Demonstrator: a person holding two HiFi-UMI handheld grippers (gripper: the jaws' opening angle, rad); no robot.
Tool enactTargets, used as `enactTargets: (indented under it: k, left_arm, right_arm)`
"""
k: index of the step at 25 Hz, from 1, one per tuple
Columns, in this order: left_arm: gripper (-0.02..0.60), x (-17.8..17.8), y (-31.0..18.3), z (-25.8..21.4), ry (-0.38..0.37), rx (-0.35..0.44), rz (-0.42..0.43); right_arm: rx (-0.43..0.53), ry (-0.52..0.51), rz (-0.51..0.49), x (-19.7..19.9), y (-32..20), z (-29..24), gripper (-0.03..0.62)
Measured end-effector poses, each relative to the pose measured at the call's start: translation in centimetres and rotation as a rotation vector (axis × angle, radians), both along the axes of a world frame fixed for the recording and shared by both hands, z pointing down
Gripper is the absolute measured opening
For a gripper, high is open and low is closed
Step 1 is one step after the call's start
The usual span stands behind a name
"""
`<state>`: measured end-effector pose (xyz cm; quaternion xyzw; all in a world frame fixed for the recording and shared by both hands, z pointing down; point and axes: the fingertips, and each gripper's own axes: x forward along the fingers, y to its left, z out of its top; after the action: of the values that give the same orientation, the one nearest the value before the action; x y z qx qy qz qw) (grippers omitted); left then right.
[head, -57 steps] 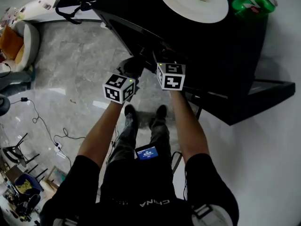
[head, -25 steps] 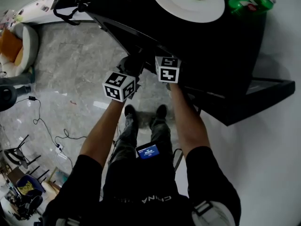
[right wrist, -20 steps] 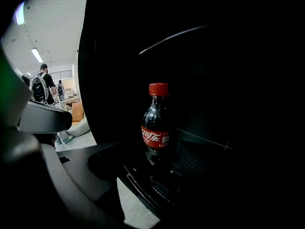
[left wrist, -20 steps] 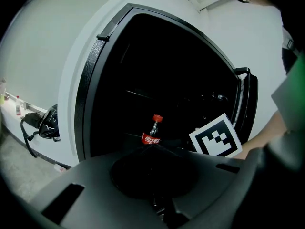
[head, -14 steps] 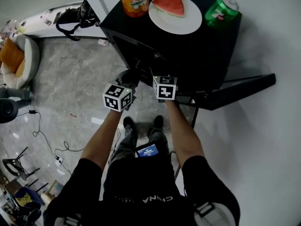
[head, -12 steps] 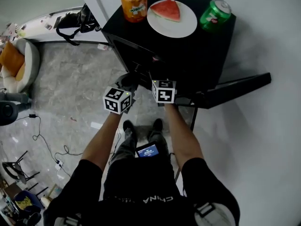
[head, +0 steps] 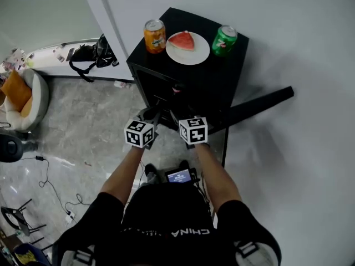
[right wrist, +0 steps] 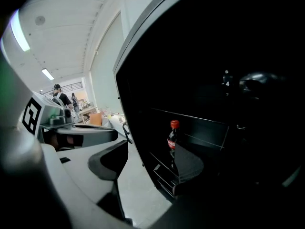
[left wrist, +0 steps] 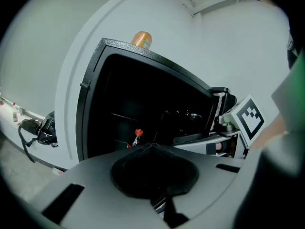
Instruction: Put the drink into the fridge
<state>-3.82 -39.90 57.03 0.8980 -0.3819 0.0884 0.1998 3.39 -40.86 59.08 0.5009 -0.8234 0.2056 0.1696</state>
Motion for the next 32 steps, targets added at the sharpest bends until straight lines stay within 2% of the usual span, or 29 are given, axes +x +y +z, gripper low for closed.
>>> enactTargets:
  k: [3, 7, 10, 13, 19, 26, 32]
  left_arm:
    - [0.012, 0.8, 1.1, -0.6, 0.01, 0.006, 0.015]
    - [0.012, 1.3, 2.5, -1.2, 0.029, 0.01, 0.026]
    - [0.012, 1.3, 3.1, -1.6, 0.073, -0.004, 0.002]
    - [0.012, 2.0, 3.4, -1.9, 0.072, 0.004, 0.016]
    - [0.012, 2.6, 3.0, -2.6, 0.046, 0.025, 0.047]
    - [0.012, 1.7, 3.8, -2.0, 0.021, -0.001, 0.024]
    - [0.011, 2.3, 5.7, -1.0, -0.019, -0.021, -0.018]
  right_arm:
    - [0.006, 0.0, -0.003, 0.5, 1.6, -0.8, 0.292]
    - [0.034, 0.009, 0.008, 1.3, 3.3, -2.3, 0.186]
    - [0.037, -0.007, 0.03, 1.7, 4.2, -2.9, 0.075]
    - [0.035, -0.024, 0.038, 1.7, 4.5, -3.1, 0.03]
    - [0.025, -0.037, 0.031, 1.5, 3.7, -3.3, 0.015]
    - [0.005, -0.058, 0.016, 1.6, 4.2, -3.5, 0.015]
    - [-0.002, -0.029, -0.061, 1.9, 6.0, -2.7, 0.015]
